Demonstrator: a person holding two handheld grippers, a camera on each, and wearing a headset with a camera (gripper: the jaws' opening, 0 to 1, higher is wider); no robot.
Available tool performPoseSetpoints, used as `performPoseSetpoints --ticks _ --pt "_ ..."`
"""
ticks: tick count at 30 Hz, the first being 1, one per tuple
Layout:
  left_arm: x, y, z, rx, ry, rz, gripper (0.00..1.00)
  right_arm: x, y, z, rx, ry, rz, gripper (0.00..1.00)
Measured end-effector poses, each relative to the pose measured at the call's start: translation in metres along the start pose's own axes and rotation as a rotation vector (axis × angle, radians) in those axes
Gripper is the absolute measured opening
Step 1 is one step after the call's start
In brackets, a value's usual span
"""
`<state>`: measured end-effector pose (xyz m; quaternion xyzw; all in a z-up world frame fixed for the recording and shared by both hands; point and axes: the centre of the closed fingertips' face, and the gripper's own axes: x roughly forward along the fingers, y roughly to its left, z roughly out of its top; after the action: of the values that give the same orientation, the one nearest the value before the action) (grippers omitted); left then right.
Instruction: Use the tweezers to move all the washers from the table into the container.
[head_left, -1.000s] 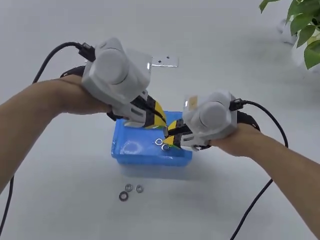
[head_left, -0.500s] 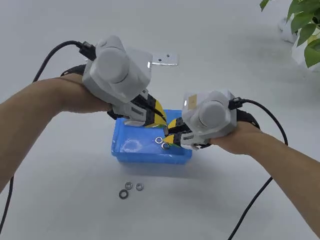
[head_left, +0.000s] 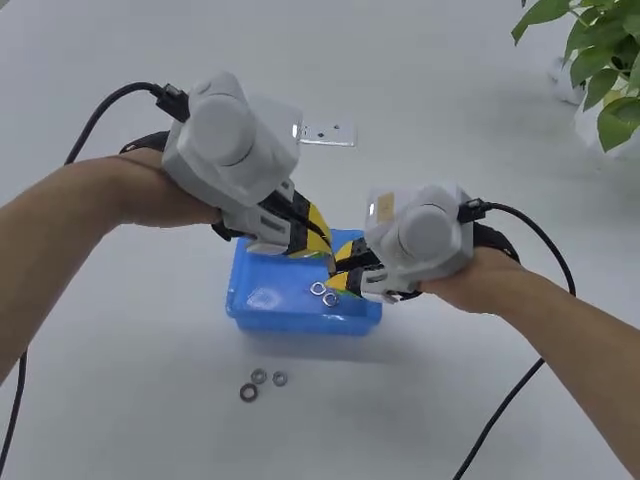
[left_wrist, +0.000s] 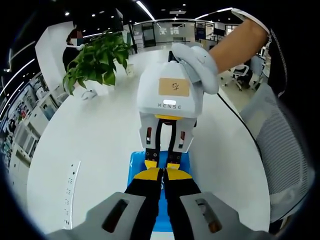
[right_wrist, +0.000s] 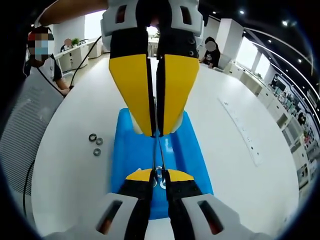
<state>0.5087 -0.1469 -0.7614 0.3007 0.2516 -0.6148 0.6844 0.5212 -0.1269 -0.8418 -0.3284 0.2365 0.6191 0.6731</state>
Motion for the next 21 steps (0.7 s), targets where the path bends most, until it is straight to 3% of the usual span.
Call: performPoseSetpoints --ticks 11,21 --pt "-0.022 -0.017 0.015 0.025 0.005 0.012 0.06 -0.018 0.013 0.021 -0.009 -0.016 -0.024 0.11" --pt "-0.036 -0.037 0.017 0.03 0.025 0.013 0.06 -0.022 0.034 0.035 -0.017 -0.035 -0.023 0.11"
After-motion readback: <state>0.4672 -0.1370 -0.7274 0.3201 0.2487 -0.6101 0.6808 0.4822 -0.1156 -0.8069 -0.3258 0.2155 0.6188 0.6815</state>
